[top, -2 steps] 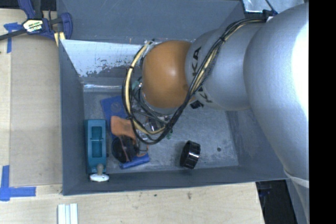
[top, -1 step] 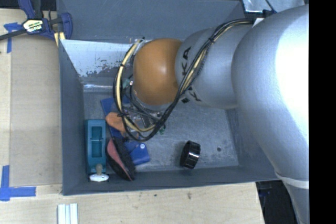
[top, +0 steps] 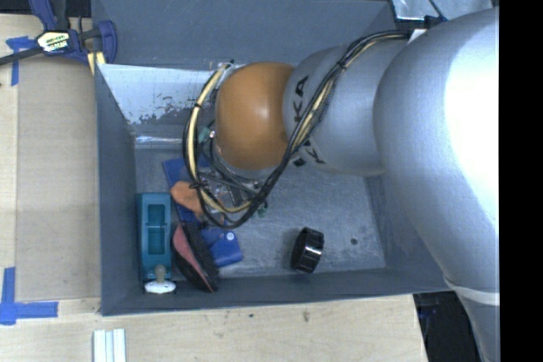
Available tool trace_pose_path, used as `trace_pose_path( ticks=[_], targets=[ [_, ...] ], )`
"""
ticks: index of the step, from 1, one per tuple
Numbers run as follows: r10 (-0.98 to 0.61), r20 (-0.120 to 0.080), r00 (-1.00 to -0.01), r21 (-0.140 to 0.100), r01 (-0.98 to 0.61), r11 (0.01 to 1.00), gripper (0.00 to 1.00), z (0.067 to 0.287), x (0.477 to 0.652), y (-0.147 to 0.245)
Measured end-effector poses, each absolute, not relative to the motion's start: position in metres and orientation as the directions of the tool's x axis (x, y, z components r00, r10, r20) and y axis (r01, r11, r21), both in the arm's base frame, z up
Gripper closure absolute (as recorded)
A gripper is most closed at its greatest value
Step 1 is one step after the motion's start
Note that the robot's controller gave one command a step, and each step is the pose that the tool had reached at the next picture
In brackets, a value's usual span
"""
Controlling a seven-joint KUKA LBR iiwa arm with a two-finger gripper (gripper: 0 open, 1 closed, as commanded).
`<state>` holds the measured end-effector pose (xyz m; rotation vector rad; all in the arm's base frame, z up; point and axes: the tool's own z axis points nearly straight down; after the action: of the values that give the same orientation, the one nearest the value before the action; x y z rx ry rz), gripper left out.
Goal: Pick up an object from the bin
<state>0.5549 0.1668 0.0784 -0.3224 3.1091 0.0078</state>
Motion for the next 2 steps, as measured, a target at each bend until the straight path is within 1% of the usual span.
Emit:
trace_pose_path(
  ticks=[1, 2],
  targets=[
    [-0.215, -0.003, -0.977, 0.0, -0.215, 0.977, 1.0, 0.1947, 0.5888, 0.1959],
    [-0.215, -0.003, -0.977, 0.0, -0.215, 0.977, 1.0, 0.1946, 0.5888, 0.1958]
  ],
)
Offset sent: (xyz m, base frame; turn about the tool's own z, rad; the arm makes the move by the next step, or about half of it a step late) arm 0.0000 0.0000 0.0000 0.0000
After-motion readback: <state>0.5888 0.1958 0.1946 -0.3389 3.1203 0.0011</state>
